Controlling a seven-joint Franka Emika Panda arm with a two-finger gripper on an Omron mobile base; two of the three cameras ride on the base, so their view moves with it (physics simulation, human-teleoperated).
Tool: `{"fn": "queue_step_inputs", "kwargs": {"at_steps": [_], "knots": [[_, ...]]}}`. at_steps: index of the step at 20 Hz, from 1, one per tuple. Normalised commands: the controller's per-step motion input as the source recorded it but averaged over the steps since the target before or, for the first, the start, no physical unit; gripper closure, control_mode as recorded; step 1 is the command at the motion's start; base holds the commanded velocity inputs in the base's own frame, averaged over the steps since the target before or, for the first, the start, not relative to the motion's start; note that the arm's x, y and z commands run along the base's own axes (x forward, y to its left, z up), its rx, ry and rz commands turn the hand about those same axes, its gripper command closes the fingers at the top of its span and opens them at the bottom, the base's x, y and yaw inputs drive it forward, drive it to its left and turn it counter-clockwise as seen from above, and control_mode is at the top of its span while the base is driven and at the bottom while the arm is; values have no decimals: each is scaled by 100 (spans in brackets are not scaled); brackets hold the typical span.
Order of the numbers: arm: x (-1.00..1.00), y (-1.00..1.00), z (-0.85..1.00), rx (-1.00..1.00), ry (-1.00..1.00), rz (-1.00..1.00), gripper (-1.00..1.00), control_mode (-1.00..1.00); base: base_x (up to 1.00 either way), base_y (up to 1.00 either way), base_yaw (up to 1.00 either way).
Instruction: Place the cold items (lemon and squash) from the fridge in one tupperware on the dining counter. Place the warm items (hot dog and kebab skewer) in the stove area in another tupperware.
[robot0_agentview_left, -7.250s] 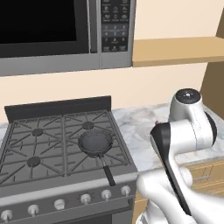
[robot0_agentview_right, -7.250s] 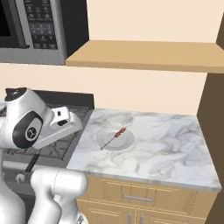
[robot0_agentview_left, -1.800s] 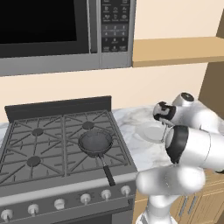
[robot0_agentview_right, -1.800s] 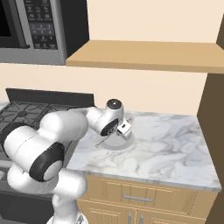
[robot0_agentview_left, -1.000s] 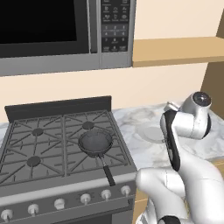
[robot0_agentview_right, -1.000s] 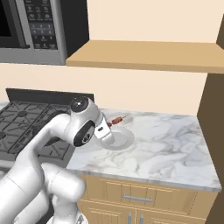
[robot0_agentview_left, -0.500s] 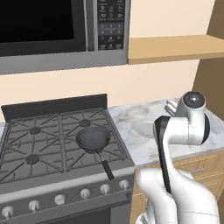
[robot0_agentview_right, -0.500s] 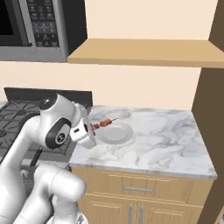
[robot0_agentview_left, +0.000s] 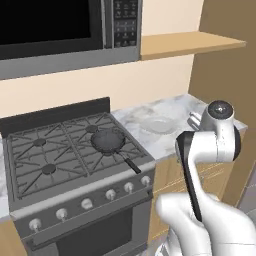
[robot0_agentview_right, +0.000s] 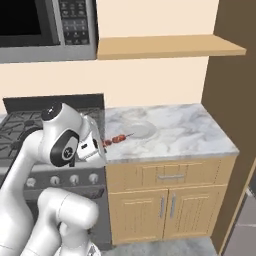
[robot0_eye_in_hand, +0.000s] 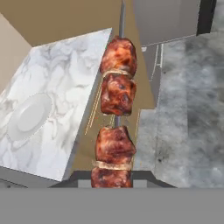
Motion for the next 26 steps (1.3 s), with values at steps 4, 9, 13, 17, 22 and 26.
{"fn": "queue_step_inputs", "kwargs": {"at_steps": [4, 9, 13, 17, 22, 26], "knots": [[0, 0, 0, 0, 0, 0, 100, 100, -67, 87, -53], [0, 0, 0, 0, 0, 0, 100, 100, -56, 84, -64], [0, 0, 0, 0, 0, 0, 100, 100, -32, 98, -57], [0, 0, 0, 0, 0, 0, 100, 100, -46, 93, -58], [0, 0, 0, 0, 0, 0, 100, 100, -65, 57, -55], [0, 0, 0, 0, 0, 0, 100, 100, -75, 0, -44]]}}
